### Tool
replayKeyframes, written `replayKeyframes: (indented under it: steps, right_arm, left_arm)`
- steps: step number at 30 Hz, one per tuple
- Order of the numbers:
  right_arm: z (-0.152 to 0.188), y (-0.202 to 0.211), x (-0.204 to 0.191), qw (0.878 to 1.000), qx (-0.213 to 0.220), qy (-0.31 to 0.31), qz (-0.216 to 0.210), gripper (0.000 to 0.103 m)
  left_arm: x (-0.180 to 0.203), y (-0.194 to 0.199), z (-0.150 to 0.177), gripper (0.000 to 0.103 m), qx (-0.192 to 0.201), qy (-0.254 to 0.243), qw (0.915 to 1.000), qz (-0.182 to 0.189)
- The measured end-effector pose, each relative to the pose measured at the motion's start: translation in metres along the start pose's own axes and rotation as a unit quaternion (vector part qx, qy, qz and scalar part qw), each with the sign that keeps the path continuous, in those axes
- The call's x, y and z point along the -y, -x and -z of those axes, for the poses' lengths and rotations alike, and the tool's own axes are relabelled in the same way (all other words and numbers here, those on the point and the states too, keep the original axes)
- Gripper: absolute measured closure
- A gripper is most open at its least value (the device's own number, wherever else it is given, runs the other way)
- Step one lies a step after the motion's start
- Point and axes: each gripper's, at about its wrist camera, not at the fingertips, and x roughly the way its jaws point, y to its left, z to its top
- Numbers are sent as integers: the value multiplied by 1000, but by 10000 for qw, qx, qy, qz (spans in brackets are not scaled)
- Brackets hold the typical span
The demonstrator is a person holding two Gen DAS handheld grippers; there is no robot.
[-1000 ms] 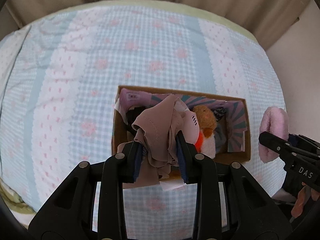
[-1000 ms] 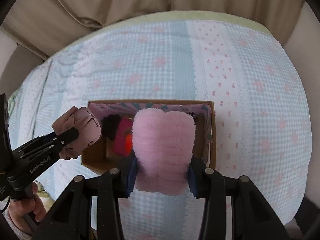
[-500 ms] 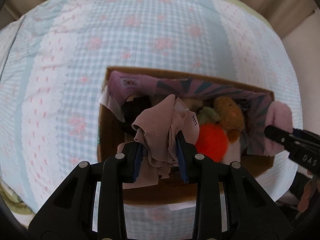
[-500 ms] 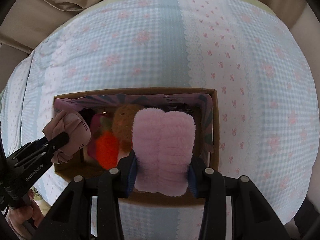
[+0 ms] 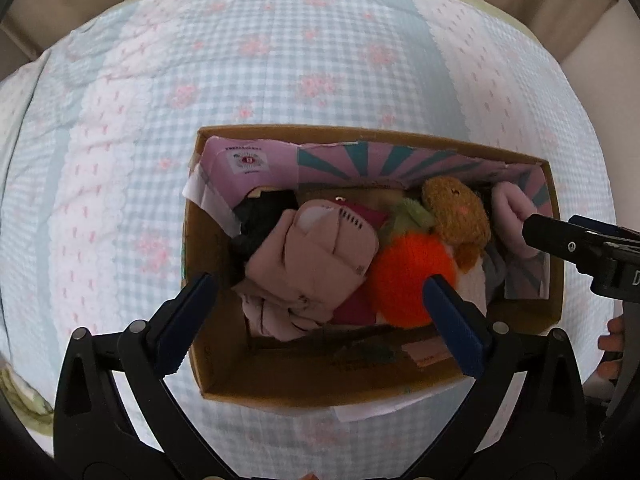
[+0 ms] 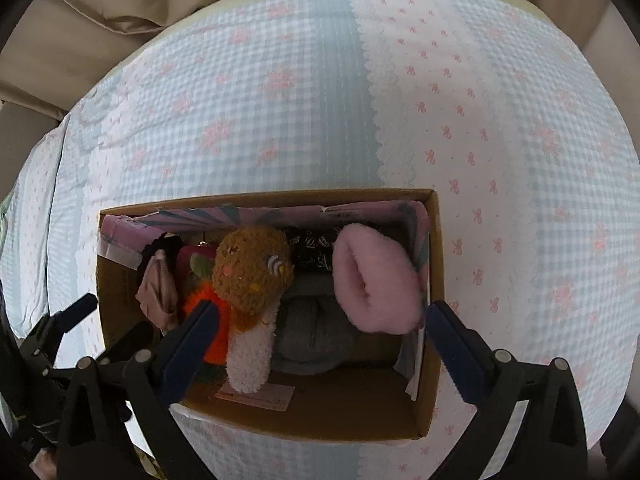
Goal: Organize soft objects
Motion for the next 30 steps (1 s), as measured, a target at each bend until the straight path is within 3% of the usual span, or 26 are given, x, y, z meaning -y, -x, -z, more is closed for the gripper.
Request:
replayKeyframes:
  steps: [7,15,24,30]
  right_arm:
    - [12,13,-4,9999,76,39,-117,1]
    - [30,59,-13,9987,469,170,-131,1]
    - [50,169,-16,9895,1424,265,10,1]
    - [77,251,-9,9757,2150,378,168,0]
  left_arm:
    - [1,20,10,0,203,67,9997,66]
    - [7,66,16,0,630,-47,9980,83]
    - [28,170,21,0,1489,-115,9886,187]
    - [53,259,39,0,2361,-153,9716,-22]
